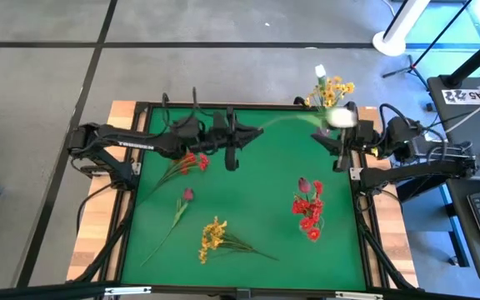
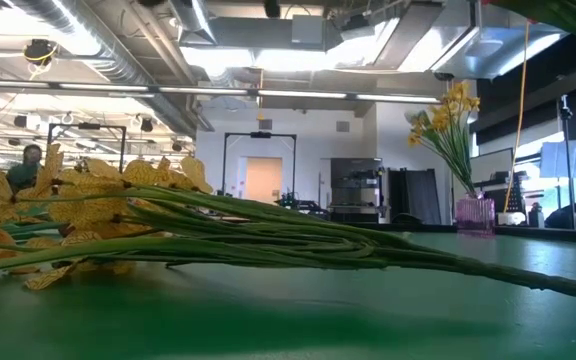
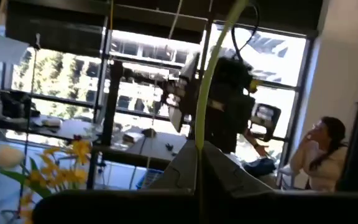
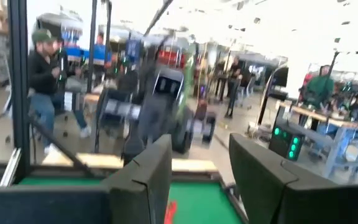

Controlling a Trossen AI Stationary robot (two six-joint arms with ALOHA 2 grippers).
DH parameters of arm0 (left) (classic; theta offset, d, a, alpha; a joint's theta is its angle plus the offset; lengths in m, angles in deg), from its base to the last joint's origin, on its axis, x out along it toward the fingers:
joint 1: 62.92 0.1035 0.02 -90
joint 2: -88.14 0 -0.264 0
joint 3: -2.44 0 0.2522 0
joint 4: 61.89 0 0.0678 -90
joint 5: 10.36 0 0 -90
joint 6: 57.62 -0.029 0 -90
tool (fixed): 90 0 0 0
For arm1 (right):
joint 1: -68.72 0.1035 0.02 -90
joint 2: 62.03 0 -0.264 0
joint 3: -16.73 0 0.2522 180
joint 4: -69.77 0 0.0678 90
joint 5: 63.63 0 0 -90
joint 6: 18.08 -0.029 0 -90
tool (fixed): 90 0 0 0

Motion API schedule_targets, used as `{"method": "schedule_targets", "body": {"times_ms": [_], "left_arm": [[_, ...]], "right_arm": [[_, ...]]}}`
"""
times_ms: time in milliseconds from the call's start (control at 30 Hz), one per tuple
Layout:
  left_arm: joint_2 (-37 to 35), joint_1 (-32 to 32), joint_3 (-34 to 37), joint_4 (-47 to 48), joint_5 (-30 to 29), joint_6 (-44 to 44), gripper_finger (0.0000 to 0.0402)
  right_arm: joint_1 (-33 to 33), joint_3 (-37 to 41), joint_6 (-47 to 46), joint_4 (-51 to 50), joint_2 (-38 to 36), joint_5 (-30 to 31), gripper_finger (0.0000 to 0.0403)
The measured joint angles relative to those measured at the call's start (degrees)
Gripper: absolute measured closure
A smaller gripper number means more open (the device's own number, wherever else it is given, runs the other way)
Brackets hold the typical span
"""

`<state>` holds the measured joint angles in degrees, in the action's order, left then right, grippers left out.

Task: Sort flowers into vase by color
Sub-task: Put the white tulips into the purple vase

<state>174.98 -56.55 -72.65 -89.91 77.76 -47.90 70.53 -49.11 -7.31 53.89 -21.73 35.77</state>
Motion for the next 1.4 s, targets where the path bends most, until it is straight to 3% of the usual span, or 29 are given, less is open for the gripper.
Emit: {"method": "schedule_targets", "body": {"times_ms": [333,567,833,967,1167,1400], "left_arm": [[6.6,-4.3,1.9,-10.2,0.4,0.5,0.0401],[7.4,-5.8,1.9,-9.4,-0.6,0.8,0.0401],[7.4,-6.6,1.9,-7.7,-1.9,0.8,0.0401],[7.4,-6.6,1.9,-7.3,-2.1,1.2,0.0401],[7.4,-6.6,1.9,-7.0,-2.0,2.1,0.0401],[7.4,-6.7,1.9,-6.5,-2.0,2.0,0.0394]], "right_arm": [[-0.1,2.9,-3.6,14.3,9.1,-2.7,0.0244],[-0.1,2.9,-6.1,19.9,14.5,-6.9,0.0244],[0.0,2.9,-8.0,22.5,15.1,-12.8,0.0249],[0.0,2.9,-8.5,23.9,14.9,-13.0,0.0284],[0.0,2.9,-8.8,23.7,14.9,-13.0,0.0387],[0.0,2.9,-9.0,23.0,14.9,-12.9,0.0396]]}}
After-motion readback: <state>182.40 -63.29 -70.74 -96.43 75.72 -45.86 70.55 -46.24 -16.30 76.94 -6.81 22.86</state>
